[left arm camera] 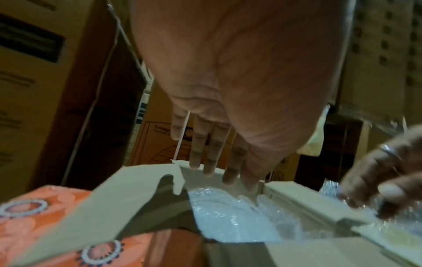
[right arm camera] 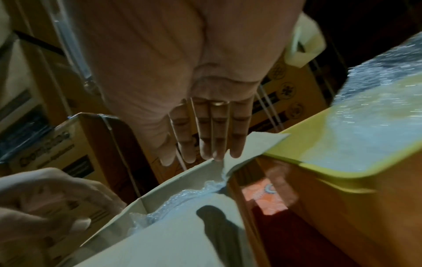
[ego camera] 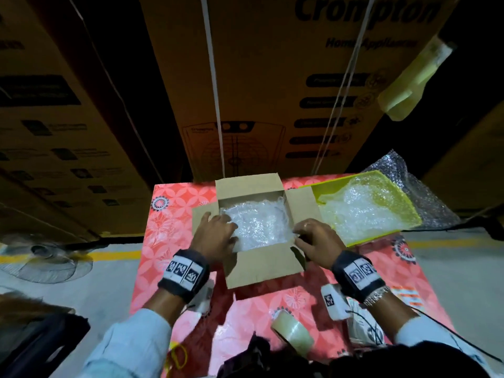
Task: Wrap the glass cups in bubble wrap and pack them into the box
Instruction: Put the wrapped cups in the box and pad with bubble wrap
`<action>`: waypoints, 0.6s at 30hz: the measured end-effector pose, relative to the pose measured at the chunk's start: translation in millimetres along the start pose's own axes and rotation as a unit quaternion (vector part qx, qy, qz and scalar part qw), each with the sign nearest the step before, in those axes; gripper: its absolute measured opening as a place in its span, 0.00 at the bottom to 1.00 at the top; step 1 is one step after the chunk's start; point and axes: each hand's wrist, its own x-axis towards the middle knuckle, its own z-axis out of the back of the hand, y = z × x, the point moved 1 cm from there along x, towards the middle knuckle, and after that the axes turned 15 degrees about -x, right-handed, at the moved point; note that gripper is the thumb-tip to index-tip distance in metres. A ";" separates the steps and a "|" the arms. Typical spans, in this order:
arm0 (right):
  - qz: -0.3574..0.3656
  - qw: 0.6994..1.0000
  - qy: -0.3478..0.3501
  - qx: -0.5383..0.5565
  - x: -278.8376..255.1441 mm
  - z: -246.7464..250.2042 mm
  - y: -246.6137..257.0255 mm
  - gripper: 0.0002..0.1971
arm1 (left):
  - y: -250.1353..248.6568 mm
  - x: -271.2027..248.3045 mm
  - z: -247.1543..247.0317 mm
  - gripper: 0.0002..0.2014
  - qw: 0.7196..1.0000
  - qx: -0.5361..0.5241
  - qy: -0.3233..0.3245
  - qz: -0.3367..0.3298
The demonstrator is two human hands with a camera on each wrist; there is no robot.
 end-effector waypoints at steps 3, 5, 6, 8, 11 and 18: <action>-0.068 0.995 -0.051 0.056 -24.3 4.6 -30.8 0.04 | -26.7 -3.7 -0.4 0.19 0.983 -0.150 -0.101 -0.029; -0.119 0.987 -0.068 0.083 -33.5 18.8 -50.0 0.05 | -54.0 1.6 0.6 0.21 0.966 -0.215 -0.135 -0.044; -0.141 0.983 -0.078 0.089 -36.2 28.4 -60.5 0.06 | -68.8 5.6 1.6 0.22 0.962 -0.233 -0.136 -0.052; -0.175 0.975 -0.107 0.086 -38.5 47.6 -86.4 0.06 | -96.8 16.8 3.1 0.24 0.957 -0.251 -0.130 -0.072; -0.215 0.961 -0.152 0.083 -37.2 76.5 -131.7 0.04 | -131.2 39.7 4.2 0.22 0.948 -0.266 -0.135 -0.111; -0.261 0.944 -0.194 0.055 -24.8 119.3 -238.9 0.03 | -201.1 102.5 1.4 0.23 0.941 -0.288 -0.140 -0.113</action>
